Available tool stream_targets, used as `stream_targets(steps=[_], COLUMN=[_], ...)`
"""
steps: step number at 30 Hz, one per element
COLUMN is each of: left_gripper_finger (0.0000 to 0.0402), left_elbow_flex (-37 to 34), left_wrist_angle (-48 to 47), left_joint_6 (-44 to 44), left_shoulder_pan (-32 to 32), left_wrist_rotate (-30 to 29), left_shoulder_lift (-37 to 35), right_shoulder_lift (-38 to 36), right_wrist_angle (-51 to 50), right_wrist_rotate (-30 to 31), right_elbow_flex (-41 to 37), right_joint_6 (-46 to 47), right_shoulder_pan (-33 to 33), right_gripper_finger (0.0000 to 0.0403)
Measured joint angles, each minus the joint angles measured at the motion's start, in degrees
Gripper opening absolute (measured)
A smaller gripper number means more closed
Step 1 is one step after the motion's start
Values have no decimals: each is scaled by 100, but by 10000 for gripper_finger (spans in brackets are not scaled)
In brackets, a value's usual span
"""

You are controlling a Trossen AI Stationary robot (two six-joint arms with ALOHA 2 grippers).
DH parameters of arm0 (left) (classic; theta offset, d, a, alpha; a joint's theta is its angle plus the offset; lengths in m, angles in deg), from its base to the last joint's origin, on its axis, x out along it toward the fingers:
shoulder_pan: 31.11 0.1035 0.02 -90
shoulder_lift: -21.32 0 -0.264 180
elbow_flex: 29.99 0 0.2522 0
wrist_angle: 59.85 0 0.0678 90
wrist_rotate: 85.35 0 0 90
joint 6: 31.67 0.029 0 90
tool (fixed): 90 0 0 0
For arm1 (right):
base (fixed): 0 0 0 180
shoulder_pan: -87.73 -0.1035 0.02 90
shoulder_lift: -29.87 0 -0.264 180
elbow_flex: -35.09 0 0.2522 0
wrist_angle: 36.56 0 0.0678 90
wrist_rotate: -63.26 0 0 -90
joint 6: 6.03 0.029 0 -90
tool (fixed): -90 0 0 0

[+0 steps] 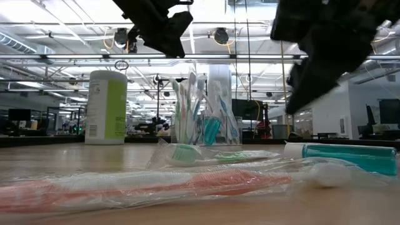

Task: Pick & Place toothbrushing station
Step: Put the blue mouthwash into the transparent organizer

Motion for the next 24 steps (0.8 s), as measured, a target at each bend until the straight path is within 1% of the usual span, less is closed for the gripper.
stream_targets(steps=[2, 4, 12, 18, 21, 24], left_gripper_finger=[129, 129, 129, 129, 129, 129], left_elbow_flex=[0, 0, 0, 0, 0, 0], left_wrist_angle=[6, 25, 27, 27, 29, 32], left_joint_6=[-6, -8, 4, 14, 12, 12], left_shoulder_pan=[13, 22, 41, 105, 155, 198], left_wrist_rotate=[118, 150, 151, 152, 182, 222], left_shoulder_lift=[2, 2, 2, 2, 2, 2], right_shoulder_lift=[252, 424, 791, 1130, 1219, 1223], right_wrist_angle=[22, -105, -22, 187, 205, 212], right_wrist_rotate=[-72, -68, -15, 129, 107, 90], right_elbow_flex=[27, 18, 33, 40, 40, 38], right_joint_6=[497, 789, 1053, 500, 309, 138], right_shoulder_pan=[-77, -102, -49, -57, -23, 8], right_gripper_finger=[128, 128, 128, 128, 127, 117])
